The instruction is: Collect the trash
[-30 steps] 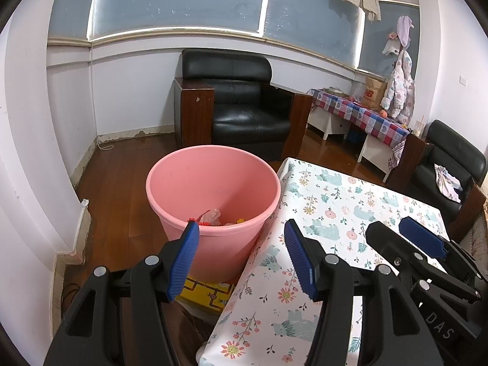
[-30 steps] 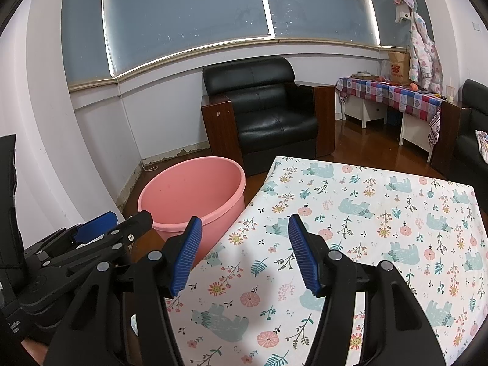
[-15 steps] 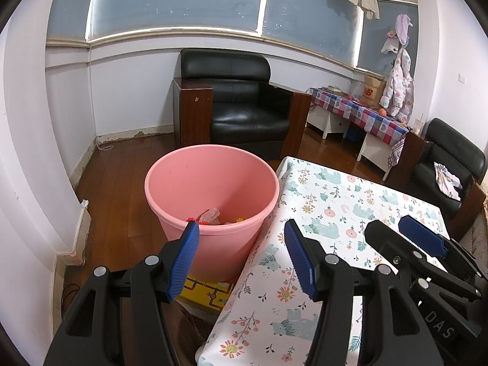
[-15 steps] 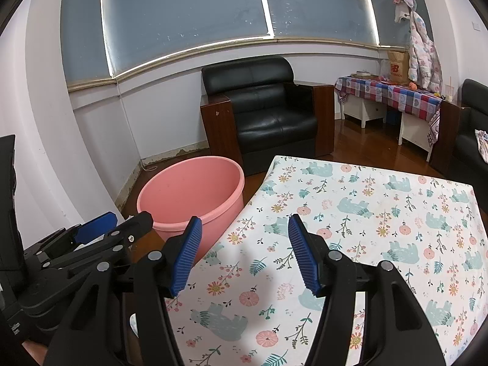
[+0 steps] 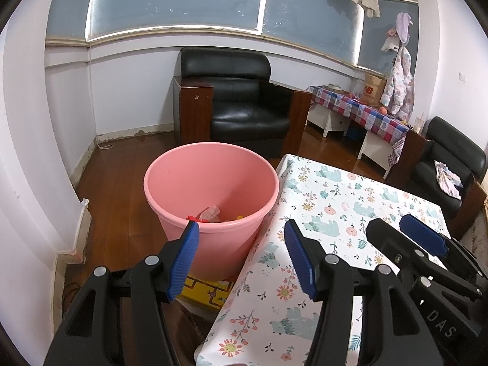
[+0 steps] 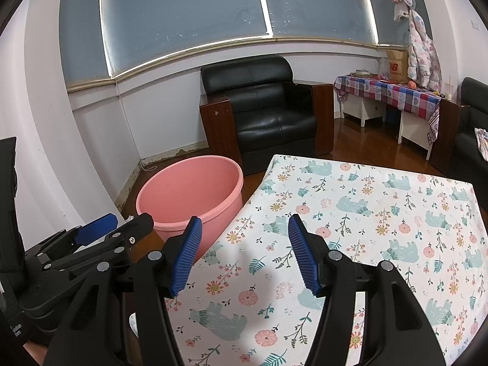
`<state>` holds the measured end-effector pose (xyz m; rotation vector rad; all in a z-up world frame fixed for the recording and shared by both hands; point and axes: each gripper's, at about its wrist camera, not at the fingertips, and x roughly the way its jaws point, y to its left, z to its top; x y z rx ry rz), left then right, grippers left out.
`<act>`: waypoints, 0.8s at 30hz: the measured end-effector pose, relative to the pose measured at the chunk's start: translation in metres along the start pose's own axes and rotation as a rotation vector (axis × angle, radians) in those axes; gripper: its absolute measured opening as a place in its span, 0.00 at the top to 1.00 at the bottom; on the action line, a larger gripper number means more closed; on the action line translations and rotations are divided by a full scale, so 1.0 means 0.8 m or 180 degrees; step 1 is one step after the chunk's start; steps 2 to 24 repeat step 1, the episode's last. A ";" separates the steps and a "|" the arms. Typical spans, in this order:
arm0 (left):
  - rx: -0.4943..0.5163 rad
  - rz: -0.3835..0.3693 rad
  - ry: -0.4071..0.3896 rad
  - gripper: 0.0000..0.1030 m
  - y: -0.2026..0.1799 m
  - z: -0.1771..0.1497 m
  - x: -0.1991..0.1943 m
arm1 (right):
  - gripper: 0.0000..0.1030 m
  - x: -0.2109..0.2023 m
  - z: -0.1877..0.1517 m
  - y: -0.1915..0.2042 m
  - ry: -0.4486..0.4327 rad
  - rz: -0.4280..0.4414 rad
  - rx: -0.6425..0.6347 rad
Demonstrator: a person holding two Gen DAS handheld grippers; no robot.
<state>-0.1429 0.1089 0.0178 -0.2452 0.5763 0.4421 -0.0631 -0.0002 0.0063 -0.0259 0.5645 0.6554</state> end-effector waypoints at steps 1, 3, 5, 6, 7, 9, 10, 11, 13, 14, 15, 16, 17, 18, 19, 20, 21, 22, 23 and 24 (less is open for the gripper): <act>0.0000 0.0000 0.0002 0.44 0.001 0.003 0.001 | 0.42 -0.001 -0.001 -0.001 0.0000 -0.0001 0.0002; 0.0000 0.0000 0.0002 0.44 0.001 0.003 0.001 | 0.42 -0.001 -0.001 -0.001 0.0000 -0.0001 0.0002; 0.0000 0.0000 0.0002 0.44 0.001 0.003 0.001 | 0.42 -0.001 -0.001 -0.001 0.0000 -0.0001 0.0002; 0.0000 0.0000 0.0002 0.44 0.001 0.003 0.001 | 0.42 -0.001 -0.001 -0.001 0.0000 -0.0001 0.0002; 0.0000 0.0000 0.0002 0.44 0.001 0.003 0.001 | 0.42 -0.001 -0.001 -0.001 0.0000 -0.0001 0.0002; 0.0000 0.0000 0.0002 0.44 0.001 0.003 0.001 | 0.42 -0.001 -0.001 -0.001 0.0000 -0.0001 0.0002; 0.0000 0.0000 0.0002 0.44 0.001 0.003 0.001 | 0.42 -0.001 -0.001 -0.001 0.0000 -0.0001 0.0002; 0.0000 0.0000 0.0002 0.44 0.001 0.003 0.001 | 0.42 -0.001 -0.001 -0.001 0.0000 -0.0001 0.0002; 0.0000 0.0000 0.0002 0.44 0.001 0.003 0.001 | 0.42 -0.001 -0.001 -0.001 0.0000 -0.0001 0.0002; 0.0000 0.0000 0.0002 0.44 0.001 0.003 0.001 | 0.42 -0.001 -0.001 -0.001 0.0000 -0.0001 0.0002; 0.0000 0.0000 0.0002 0.44 0.001 0.003 0.001 | 0.42 -0.001 -0.001 -0.001 0.0000 -0.0001 0.0002; 0.0000 0.0000 0.0002 0.44 0.001 0.003 0.001 | 0.42 -0.001 -0.001 -0.001 0.0000 -0.0001 0.0002; 0.0000 0.0000 0.0002 0.44 0.001 0.003 0.001 | 0.42 -0.001 -0.001 -0.001 0.0000 -0.0001 0.0002; 0.0000 0.0000 0.0002 0.44 0.001 0.003 0.001 | 0.42 -0.001 -0.001 -0.001 0.0000 -0.0001 0.0002; 0.0000 0.0000 0.0002 0.44 0.001 0.003 0.001 | 0.42 -0.001 -0.001 -0.001 0.0000 -0.0001 0.0002; 0.0000 0.0000 0.0002 0.44 0.001 0.003 0.001 | 0.42 -0.001 -0.001 -0.001 0.0000 -0.0001 0.0002; 0.0000 0.0000 0.0002 0.44 0.001 0.003 0.001 | 0.42 -0.001 -0.001 -0.001 0.0000 -0.0001 0.0002; 0.0000 0.0000 0.0002 0.44 0.001 0.003 0.001 | 0.42 -0.001 -0.001 -0.001 0.0000 -0.0001 0.0002; 0.0000 0.0000 0.0002 0.44 0.001 0.003 0.001 | 0.42 -0.001 -0.001 -0.001 0.0000 -0.0001 0.0002; 0.0000 0.0000 0.0002 0.44 0.001 0.003 0.001 | 0.42 -0.001 -0.001 -0.001 0.0000 -0.0001 0.0002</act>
